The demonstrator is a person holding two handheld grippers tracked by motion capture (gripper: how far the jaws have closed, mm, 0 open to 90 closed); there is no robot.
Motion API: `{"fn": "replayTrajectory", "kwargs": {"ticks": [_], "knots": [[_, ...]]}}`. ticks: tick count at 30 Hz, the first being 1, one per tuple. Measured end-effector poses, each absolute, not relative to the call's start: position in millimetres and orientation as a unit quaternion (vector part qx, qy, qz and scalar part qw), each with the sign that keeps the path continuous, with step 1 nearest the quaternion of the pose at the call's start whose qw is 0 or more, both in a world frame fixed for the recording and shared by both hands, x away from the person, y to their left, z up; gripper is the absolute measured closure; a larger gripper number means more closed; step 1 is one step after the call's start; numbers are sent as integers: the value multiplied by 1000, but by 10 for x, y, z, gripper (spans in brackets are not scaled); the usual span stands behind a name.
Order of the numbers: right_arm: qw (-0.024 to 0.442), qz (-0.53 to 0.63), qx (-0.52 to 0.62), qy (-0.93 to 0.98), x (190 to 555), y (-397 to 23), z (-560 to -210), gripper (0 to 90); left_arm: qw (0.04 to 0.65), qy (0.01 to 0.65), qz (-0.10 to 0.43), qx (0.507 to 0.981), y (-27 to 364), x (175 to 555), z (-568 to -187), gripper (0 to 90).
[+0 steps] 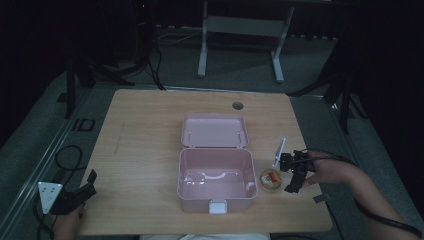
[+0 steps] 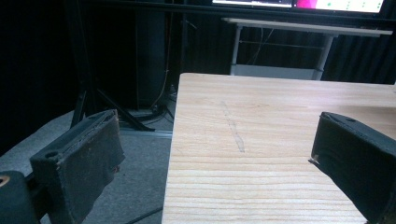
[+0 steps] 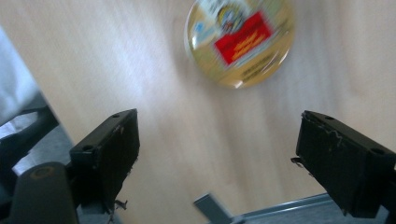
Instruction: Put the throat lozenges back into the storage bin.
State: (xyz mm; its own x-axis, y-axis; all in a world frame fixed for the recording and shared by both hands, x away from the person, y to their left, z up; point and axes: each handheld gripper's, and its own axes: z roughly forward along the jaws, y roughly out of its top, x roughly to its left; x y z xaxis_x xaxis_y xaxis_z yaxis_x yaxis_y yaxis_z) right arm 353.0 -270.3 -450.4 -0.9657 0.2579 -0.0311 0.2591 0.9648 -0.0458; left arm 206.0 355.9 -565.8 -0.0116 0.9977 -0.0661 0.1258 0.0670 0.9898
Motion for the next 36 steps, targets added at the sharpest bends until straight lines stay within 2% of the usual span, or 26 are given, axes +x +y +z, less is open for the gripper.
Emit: {"fn": "replayTrajectory", "kwargs": {"ticks": [13,27,36], "knots": [[15,-8,118,993,3694,-2405,-4331,132,483,547,452,513,3561,2058,-5659,24],[-15,-18,132,991,3853,-2386,-4900,133,481,546,454,515,3555,2061,-5659,25],[-31,-35,136,990,3894,-2384,-5147,146,482,545,454,515,3554,2061,-5659,25]]}}
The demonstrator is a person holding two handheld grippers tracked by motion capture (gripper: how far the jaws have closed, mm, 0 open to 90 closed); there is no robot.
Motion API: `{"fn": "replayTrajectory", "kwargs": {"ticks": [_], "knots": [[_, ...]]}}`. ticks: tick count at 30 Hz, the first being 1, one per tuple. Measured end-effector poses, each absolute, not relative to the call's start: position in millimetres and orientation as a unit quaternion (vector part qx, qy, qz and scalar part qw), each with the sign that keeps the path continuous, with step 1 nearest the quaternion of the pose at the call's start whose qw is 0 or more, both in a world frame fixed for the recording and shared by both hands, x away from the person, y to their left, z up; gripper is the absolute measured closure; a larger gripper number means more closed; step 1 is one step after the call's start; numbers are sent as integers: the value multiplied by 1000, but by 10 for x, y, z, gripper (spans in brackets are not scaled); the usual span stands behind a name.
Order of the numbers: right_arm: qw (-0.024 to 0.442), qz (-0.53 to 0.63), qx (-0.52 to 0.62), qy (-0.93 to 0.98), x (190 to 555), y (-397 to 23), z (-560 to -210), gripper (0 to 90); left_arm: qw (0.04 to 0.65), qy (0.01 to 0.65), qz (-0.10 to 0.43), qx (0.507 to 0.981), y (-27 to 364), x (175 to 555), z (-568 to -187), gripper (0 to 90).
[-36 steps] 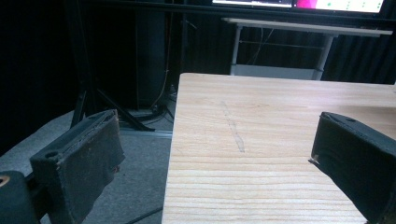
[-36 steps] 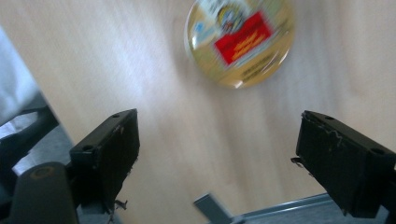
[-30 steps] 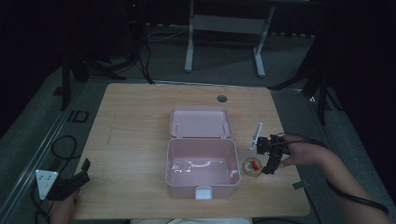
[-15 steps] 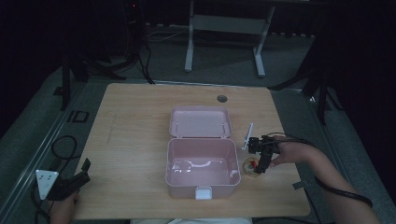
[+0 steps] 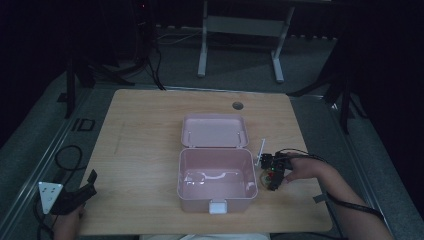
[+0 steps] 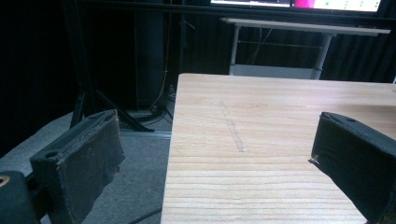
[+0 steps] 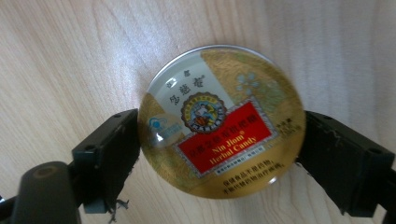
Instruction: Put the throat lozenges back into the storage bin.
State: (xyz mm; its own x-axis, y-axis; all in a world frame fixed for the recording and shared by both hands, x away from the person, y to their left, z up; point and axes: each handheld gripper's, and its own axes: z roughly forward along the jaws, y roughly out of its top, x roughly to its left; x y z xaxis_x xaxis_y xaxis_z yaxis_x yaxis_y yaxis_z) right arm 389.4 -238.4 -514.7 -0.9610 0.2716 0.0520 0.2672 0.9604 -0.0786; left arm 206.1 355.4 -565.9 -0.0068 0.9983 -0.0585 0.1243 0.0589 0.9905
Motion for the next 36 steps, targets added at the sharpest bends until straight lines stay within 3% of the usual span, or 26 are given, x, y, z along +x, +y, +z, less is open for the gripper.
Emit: {"fn": "replayTrajectory", "kwargs": {"ticks": [2,21,36], "knots": [[34,35,-133,-990,3892,-2379,-5164,194,481,545,454,515,3553,2061,-5659,24],[36,51,-123,-990,3821,-2387,-4827,200,480,547,454,514,3554,2063,-5659,25],[29,47,-111,-992,3656,-2367,-4265,200,481,548,453,513,3556,2064,-5658,25]]}}
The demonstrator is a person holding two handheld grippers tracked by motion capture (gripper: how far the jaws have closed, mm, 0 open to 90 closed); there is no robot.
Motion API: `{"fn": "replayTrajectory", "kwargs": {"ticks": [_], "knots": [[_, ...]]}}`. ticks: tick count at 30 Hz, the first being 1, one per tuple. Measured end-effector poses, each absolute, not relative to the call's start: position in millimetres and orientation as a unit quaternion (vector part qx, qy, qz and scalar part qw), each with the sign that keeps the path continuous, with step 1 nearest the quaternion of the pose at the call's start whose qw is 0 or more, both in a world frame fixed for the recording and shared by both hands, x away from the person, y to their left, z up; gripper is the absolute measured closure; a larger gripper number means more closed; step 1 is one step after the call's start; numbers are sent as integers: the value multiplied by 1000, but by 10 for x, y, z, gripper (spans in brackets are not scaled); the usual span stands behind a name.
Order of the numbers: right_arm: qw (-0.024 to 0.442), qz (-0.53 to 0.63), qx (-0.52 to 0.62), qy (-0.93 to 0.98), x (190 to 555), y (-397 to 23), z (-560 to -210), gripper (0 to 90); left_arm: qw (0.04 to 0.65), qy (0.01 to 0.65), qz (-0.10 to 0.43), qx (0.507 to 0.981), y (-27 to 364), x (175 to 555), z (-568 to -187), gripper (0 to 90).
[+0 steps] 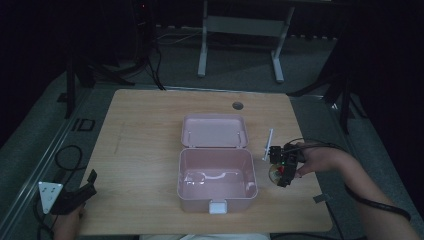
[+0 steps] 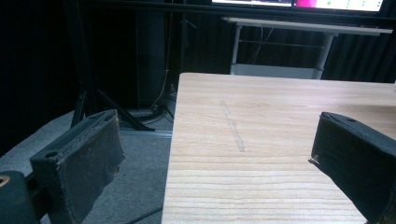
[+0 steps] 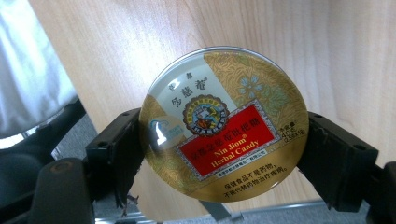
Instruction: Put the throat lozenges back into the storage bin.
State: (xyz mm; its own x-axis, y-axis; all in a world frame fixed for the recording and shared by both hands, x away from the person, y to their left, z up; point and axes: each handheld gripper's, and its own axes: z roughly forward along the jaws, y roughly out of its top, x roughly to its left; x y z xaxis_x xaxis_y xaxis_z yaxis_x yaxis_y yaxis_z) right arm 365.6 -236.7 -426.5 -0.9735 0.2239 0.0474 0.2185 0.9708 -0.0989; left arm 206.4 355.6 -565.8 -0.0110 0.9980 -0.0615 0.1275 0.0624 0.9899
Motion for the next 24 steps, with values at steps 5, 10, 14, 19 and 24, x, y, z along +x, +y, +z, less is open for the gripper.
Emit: {"fn": "replayTrajectory", "kwargs": {"ticks": [5,10,14,19,24], "knots": [[17,49,-104,-993,3611,-2341,-4018,201,480,548,453,513,3557,2064,-5658,25],[21,45,-102,-994,3571,-2311,-3870,201,480,549,453,513,3556,2064,-5658,24],[22,45,-102,-994,3550,-2266,-3819,201,480,549,453,513,3557,2064,-5658,24],[26,37,-95,-994,3521,-2171,-3780,201,480,549,453,513,3557,2064,-5658,25],[32,30,-83,-996,3478,-2064,-3735,201,480,549,452,513,3558,2065,-5657,24]]}}
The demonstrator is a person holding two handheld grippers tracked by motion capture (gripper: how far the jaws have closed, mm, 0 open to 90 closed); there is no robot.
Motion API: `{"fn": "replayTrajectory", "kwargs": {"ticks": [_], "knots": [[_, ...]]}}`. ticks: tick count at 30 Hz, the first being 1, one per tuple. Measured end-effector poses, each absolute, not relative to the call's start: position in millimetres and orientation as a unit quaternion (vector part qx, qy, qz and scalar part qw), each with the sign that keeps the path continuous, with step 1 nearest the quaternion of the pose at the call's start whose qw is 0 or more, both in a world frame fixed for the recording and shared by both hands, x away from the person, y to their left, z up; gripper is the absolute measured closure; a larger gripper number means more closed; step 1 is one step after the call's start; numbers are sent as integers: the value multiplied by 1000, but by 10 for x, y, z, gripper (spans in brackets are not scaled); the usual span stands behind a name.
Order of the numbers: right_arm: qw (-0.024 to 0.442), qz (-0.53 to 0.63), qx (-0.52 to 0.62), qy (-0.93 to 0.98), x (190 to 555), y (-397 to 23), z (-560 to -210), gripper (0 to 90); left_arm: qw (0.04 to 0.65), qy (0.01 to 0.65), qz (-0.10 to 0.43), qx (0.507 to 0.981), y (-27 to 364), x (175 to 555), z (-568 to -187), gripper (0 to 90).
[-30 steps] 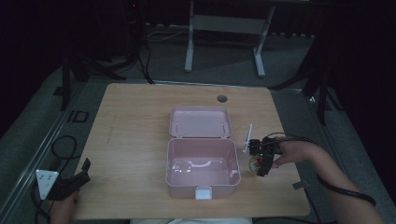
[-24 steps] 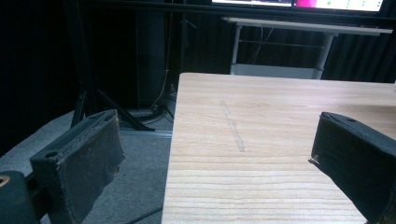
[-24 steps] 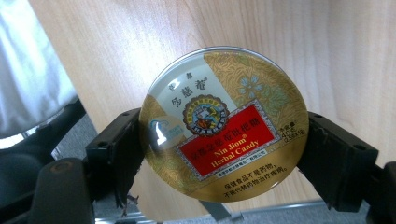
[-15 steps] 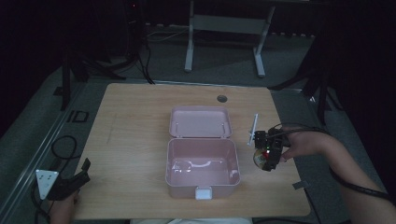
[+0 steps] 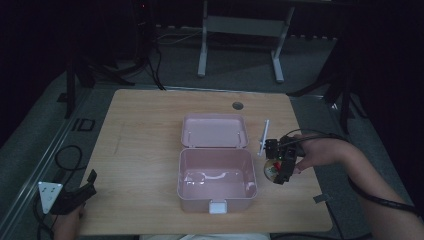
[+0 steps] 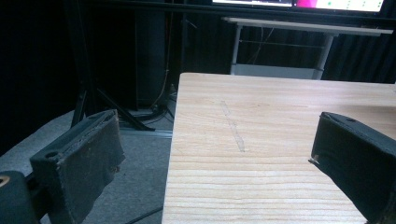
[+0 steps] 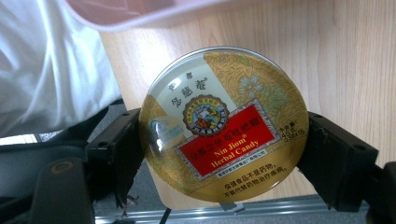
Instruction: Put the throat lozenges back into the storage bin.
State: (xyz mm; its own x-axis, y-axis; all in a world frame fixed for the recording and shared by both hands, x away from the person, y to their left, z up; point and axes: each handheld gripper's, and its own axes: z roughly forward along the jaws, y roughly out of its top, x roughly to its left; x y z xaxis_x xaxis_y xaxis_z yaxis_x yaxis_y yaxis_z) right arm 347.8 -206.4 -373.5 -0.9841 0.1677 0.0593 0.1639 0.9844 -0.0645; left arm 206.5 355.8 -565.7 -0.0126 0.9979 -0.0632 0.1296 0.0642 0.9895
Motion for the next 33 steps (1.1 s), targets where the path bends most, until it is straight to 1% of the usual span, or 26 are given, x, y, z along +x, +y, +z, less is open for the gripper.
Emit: {"fn": "replayTrajectory", "kwargs": {"ticks": [7,10,24,31,33], "knots": [[35,22,-73,-996,3434,-1915,-3681,201,480,549,453,513,3556,2065,-5657,25],[35,14,-49,-998,3397,-1787,-3661,201,481,549,452,512,3557,2067,-5657,25],[37,3,-3,-999,3331,-1345,-3666,201,482,550,451,512,3563,2066,-5657,24],[42,4,8,-999,3320,-1198,-3773,201,483,549,451,512,3564,2065,-5658,25],[48,7,12,-999,3320,-1162,-3876,201,483,549,450,512,3565,2065,-5658,25]]}}
